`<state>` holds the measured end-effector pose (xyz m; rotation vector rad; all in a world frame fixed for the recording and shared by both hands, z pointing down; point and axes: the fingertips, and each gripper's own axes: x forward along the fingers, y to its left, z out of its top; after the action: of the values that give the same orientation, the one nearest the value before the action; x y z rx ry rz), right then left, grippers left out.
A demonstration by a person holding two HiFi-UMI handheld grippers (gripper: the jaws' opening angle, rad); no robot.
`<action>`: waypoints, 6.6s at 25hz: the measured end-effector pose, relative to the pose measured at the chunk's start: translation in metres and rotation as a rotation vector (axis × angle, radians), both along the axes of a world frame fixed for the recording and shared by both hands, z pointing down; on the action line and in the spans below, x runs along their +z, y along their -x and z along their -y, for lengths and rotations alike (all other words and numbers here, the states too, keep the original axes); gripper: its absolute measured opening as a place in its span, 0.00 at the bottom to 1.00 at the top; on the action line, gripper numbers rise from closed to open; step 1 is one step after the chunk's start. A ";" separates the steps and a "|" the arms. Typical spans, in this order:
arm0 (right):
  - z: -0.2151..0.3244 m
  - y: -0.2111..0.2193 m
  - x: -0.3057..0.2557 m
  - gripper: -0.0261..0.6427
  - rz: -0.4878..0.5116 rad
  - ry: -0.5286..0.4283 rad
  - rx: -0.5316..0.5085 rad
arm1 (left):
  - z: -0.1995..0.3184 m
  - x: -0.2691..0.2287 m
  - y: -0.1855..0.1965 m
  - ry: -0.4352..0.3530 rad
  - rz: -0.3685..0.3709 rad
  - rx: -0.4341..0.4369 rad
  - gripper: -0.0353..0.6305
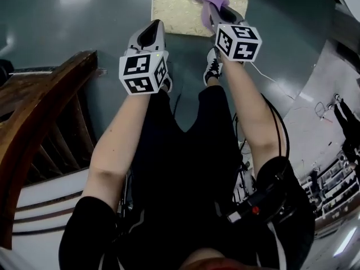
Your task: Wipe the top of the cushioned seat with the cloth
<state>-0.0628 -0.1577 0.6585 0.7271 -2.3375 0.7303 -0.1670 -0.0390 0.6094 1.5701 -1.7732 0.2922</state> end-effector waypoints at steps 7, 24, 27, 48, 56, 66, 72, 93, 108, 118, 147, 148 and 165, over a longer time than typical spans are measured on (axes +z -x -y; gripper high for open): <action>-0.071 0.111 0.015 0.07 0.027 0.039 -0.122 | -0.058 -0.008 0.052 -0.002 0.015 -0.008 0.06; -0.113 0.158 0.113 0.07 -0.178 0.128 -0.266 | -0.126 0.025 0.048 0.063 -0.036 -0.139 0.06; -0.107 0.146 0.112 0.07 -0.168 0.151 -0.259 | -0.118 0.017 0.036 0.044 -0.027 -0.117 0.06; -0.042 0.017 0.117 0.07 -0.173 0.154 -0.132 | -0.057 0.017 -0.041 0.039 -0.022 -0.024 0.06; -0.017 -0.034 0.114 0.07 -0.186 0.154 -0.078 | -0.034 0.012 -0.071 0.035 -0.015 0.011 0.06; 0.011 -0.108 0.117 0.07 -0.229 0.123 -0.001 | -0.026 0.014 -0.104 0.042 -0.010 0.084 0.06; 0.035 -0.175 0.120 0.07 -0.389 0.105 0.137 | -0.019 0.006 -0.119 -0.001 -0.047 0.175 0.06; -0.130 0.085 0.020 0.07 -0.030 0.006 -0.296 | -0.120 -0.005 0.033 0.013 0.008 0.015 0.06; -0.189 0.146 0.129 0.07 -0.219 0.181 -0.356 | -0.215 0.028 0.083 0.084 -0.028 -0.177 0.06; -0.171 0.111 0.124 0.07 -0.184 0.214 -0.336 | -0.179 0.015 0.056 0.029 -0.007 -0.124 0.06; -0.086 -0.086 0.125 0.07 -0.161 0.304 -0.231 | -0.085 0.001 -0.096 0.056 0.009 0.047 0.06; -0.083 -0.092 0.124 0.07 -0.162 0.306 -0.225 | -0.082 0.002 -0.098 0.058 0.010 0.048 0.06; -0.038 -0.214 0.094 0.07 -0.284 0.235 -0.156 | -0.060 -0.043 -0.101 0.056 0.041 0.091 0.06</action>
<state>0.1514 -0.1192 0.7527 0.5017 -1.9856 0.7622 -0.0656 0.0207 0.5660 1.6181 -1.7129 0.4172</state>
